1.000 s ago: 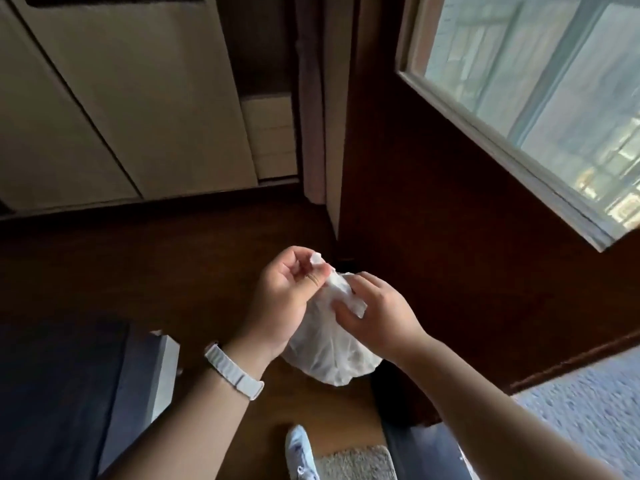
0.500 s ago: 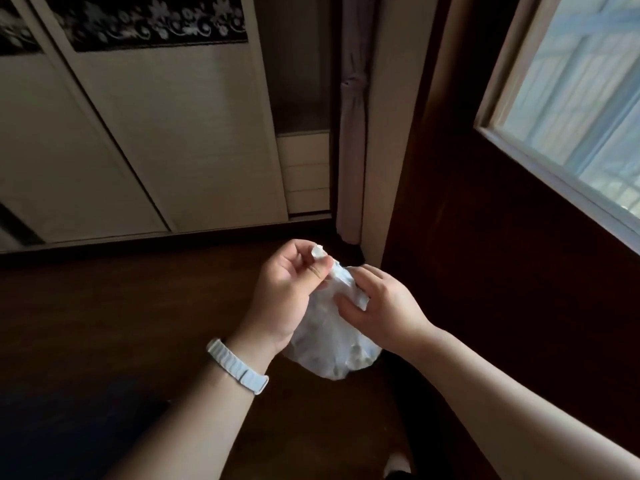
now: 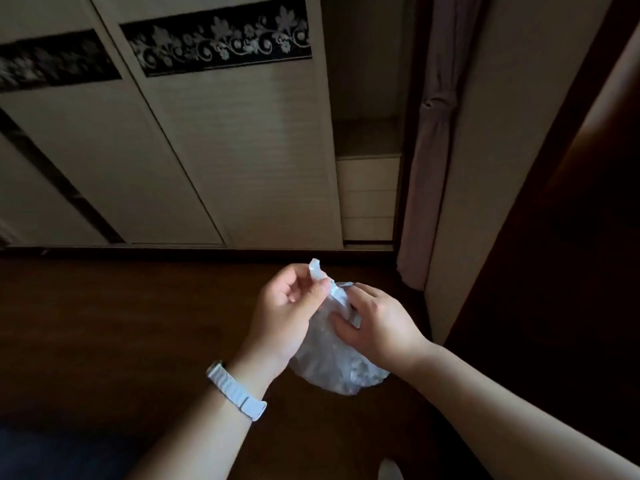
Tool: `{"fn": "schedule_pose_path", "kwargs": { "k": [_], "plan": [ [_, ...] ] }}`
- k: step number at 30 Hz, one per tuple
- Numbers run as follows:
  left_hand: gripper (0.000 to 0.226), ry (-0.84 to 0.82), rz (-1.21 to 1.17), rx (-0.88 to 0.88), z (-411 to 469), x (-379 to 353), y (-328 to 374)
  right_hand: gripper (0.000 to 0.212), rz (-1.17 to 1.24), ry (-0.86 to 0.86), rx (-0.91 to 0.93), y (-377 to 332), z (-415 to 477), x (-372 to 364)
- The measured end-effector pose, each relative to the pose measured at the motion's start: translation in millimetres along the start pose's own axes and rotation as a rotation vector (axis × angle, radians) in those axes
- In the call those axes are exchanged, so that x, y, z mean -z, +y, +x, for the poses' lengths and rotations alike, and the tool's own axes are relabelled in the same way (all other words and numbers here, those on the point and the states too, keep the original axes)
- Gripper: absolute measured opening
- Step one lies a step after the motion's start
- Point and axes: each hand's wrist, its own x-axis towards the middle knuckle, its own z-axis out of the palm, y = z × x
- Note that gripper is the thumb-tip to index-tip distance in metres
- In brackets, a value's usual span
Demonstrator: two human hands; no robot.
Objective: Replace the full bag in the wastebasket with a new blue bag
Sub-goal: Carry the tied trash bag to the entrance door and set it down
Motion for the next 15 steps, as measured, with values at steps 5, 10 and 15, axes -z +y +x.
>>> {"fn": "schedule_pose_path", "kwargs": {
  "k": [5,10,15],
  "plan": [
    [0.012,0.085,0.096,-0.023,61,0,0,0.033,0.056,-0.003,0.054,29,73,-14],
    [0.013,0.156,0.086,0.004,116,19,-10,0.023,0.081,-0.062,0.115,48,132,-39],
    [0.026,0.236,0.061,-0.004,178,57,-31,0.014,0.123,-0.12,0.138,55,198,-81]
  ]
}}
